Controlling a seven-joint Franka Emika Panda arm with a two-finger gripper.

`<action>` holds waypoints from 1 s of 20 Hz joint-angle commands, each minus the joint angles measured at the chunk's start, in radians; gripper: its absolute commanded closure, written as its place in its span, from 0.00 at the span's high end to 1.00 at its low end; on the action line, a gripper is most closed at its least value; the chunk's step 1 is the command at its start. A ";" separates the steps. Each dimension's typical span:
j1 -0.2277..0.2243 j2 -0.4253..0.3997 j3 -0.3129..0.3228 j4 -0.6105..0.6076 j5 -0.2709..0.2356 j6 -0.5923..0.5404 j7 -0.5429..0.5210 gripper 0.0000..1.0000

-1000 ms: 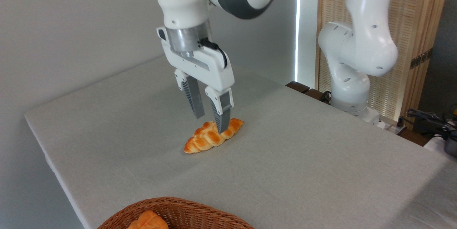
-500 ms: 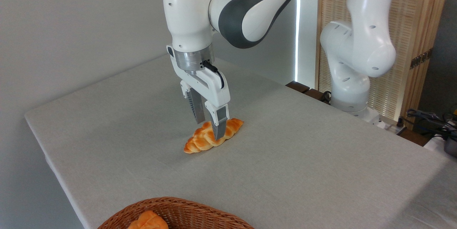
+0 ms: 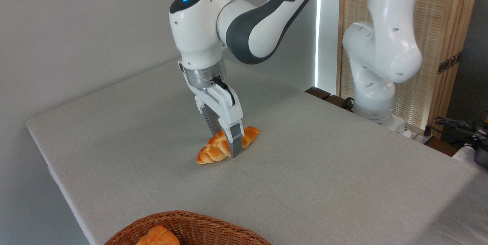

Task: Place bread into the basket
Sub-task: 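Lower the open gripper onto the braided bread roll and close it, then lift the gripped bread roll and carry it over the wicker basket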

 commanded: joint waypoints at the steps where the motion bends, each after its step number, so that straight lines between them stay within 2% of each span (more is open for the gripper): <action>1: -0.013 0.024 0.010 -0.001 0.018 0.042 -0.005 1.00; 2: -0.013 0.022 0.012 0.001 0.019 0.042 -0.003 0.99; 3: -0.011 0.020 0.012 0.002 0.025 0.042 -0.002 0.84; 4: -0.011 0.019 0.012 0.004 0.033 0.042 0.000 0.63; 5: -0.011 0.019 0.012 0.004 0.033 0.042 0.000 0.46; 6: -0.011 0.016 0.013 0.004 0.033 0.042 0.000 0.37; 14: -0.008 -0.004 0.018 0.008 0.033 0.041 0.003 0.39; 16: -0.002 -0.010 0.019 0.040 0.033 0.041 0.001 0.39; 20: 0.000 -0.019 0.100 0.166 0.030 0.041 0.001 0.40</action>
